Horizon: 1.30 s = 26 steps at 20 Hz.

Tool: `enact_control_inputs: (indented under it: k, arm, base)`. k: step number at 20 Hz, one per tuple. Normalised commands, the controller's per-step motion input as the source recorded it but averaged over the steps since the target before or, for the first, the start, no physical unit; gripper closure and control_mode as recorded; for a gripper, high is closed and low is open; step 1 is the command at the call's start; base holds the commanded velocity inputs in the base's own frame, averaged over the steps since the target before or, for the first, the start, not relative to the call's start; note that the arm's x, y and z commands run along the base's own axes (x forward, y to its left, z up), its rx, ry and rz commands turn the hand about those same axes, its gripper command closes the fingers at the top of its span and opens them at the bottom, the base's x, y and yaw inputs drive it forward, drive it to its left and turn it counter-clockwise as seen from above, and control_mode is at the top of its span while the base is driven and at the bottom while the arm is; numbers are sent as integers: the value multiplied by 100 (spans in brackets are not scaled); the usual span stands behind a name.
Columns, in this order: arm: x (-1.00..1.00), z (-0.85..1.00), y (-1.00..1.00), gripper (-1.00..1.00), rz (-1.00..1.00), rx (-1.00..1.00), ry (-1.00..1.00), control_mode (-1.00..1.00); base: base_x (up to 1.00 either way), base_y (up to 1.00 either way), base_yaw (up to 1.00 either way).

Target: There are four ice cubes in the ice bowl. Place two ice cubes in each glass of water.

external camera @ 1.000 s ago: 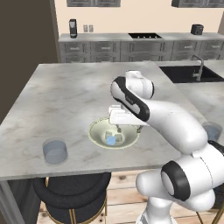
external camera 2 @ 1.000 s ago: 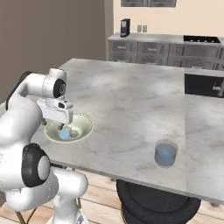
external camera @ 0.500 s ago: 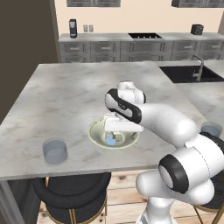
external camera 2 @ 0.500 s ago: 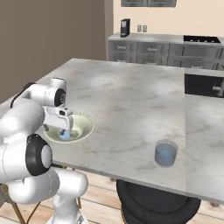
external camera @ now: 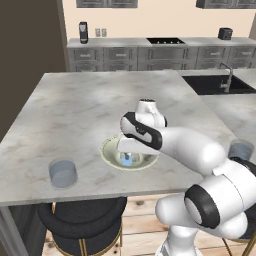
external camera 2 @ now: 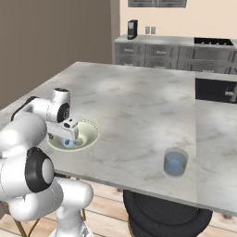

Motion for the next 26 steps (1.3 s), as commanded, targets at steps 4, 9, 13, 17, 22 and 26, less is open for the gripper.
enact_control_inputs:
  k: [4,9,13,17,22,26]
  arm:
    - [32,-21,4,-100,0,2,-1,-100]
    - [40,-26,25,-100,0,0,0,-100]
    - [29,-22,14,-100,0,0,0,-100]
    - [20,-31,0,-100,0,0,-6,-100]
    - [25,-31,0,-100,0,0,-6,-100]
    - [27,-34,0,-100,0,0,-3,-100]
  base:
    - [0,0,0]
    - [0,0,0]
    - [0,0,0]
    - [0,0,0]
    - [0,0,0]
    - [0,0,0]
